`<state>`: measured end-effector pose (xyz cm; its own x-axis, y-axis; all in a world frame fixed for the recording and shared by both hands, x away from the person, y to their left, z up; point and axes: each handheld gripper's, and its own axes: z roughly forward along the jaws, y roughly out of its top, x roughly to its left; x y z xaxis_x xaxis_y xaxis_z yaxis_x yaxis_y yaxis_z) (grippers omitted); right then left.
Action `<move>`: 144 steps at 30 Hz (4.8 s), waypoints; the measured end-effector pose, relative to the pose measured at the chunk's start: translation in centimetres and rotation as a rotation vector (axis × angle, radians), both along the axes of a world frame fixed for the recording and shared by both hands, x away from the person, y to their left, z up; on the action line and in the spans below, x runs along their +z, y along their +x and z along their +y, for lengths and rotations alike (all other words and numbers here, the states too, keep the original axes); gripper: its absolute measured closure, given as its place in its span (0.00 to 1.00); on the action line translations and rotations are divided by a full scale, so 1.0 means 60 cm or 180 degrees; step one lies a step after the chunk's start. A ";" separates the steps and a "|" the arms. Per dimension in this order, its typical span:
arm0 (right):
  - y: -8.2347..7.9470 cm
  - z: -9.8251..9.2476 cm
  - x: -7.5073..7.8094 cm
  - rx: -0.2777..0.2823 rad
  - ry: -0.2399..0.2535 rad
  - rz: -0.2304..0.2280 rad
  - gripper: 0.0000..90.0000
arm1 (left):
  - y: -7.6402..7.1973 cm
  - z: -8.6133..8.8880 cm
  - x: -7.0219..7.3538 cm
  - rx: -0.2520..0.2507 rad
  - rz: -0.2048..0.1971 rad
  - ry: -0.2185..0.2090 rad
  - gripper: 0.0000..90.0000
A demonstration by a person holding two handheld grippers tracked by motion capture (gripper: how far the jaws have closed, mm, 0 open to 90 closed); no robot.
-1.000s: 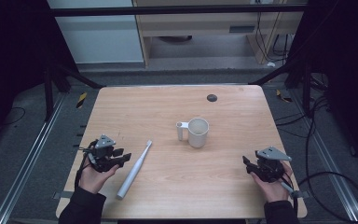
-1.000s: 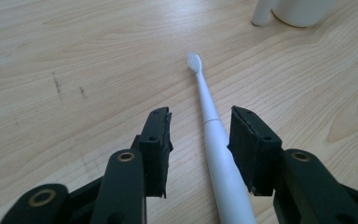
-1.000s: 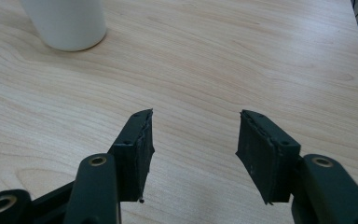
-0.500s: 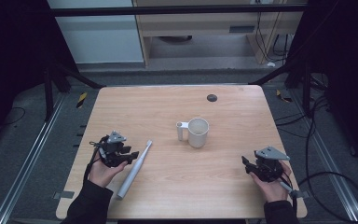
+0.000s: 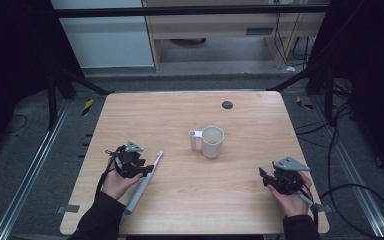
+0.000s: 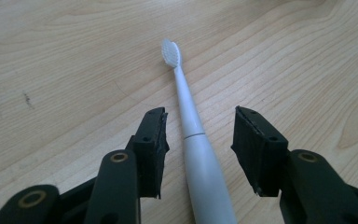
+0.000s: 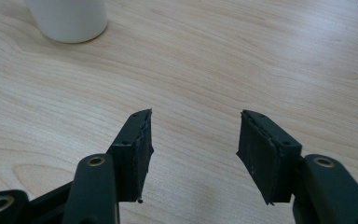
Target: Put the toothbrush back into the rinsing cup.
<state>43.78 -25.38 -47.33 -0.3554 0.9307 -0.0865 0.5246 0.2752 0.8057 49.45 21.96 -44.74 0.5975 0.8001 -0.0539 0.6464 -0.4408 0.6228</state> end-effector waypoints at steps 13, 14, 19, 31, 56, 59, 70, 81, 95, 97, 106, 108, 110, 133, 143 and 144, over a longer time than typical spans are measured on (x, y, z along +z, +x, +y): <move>0.000 0.000 -0.001 0.0014 -0.0015 0.0013 0.50 | 0.005 -0.006 -0.017 -0.0023 0.0178 0.0146 0.60; 0.000 0.000 -0.001 0.0014 -0.0015 0.0013 0.50 | 0.005 -0.007 -0.018 -0.0025 0.0193 0.0150 0.60; 0.000 0.000 -0.001 0.0020 -0.0027 0.0025 0.50 | 0.006 -0.009 -0.023 -0.0036 0.0250 0.0201 0.61; 0.001 -0.001 -0.002 0.0029 -0.0037 0.0049 0.50 | 0.008 -0.011 -0.032 -0.0058 0.0376 0.0291 0.63; 0.003 0.001 -0.003 0.0040 -0.0049 0.0082 0.49 | 0.018 -0.017 -0.040 -0.0087 0.0605 0.0362 0.73; 0.003 0.000 -0.002 0.0042 -0.0048 0.0088 0.49 | 0.020 -0.018 -0.039 -0.0109 0.0623 0.0379 0.74; 0.003 0.000 -0.003 0.0039 -0.0048 0.0092 0.50 | 0.022 -0.014 -0.034 -0.0187 0.0632 0.0371 0.75; 0.002 -0.002 -0.002 0.0031 -0.0036 0.0082 0.50 | 0.000 0.004 0.010 -0.0202 0.0409 0.0167 0.75; 0.002 -0.001 -0.001 0.0023 -0.0028 0.0081 0.50 | -0.019 0.024 0.058 -0.0160 0.0077 -0.0049 0.75; 0.002 -0.001 -0.001 0.0024 -0.0036 0.0079 0.50 | -0.021 0.027 0.064 -0.0136 0.0008 -0.0093 0.75; 0.002 -0.001 -0.001 0.0015 -0.0036 0.0072 0.51 | -0.031 0.029 0.086 -0.0033 -0.0403 -0.0288 0.75; 0.001 -0.001 0.000 0.0012 -0.0021 0.0064 0.51 | -0.032 0.028 0.089 -0.0008 -0.0507 -0.0327 0.75; 0.001 -0.002 0.001 0.0012 -0.0017 0.0055 0.50 | -0.033 0.026 0.093 0.0006 -0.0605 -0.0359 0.75; -0.001 -0.003 0.000 -0.0031 0.0002 -0.0018 0.48 | 0.001 -0.001 0.143 0.0270 -0.1213 -0.0878 0.75; 0.000 -0.005 -0.001 -0.0037 -0.0003 -0.0025 0.47 | 0.023 -0.030 0.162 0.0318 -0.1385 -0.1030 0.75; 0.001 -0.004 -0.002 -0.0040 0.0007 -0.0021 0.47 | 0.025 -0.032 0.164 0.0324 -0.1398 -0.1049 0.75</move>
<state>43.81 -25.64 -47.42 -0.3431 0.9353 -0.0869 0.5225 0.2669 0.8098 50.95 20.03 -34.90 0.5408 0.8379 -0.0742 0.3241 -0.1262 0.9376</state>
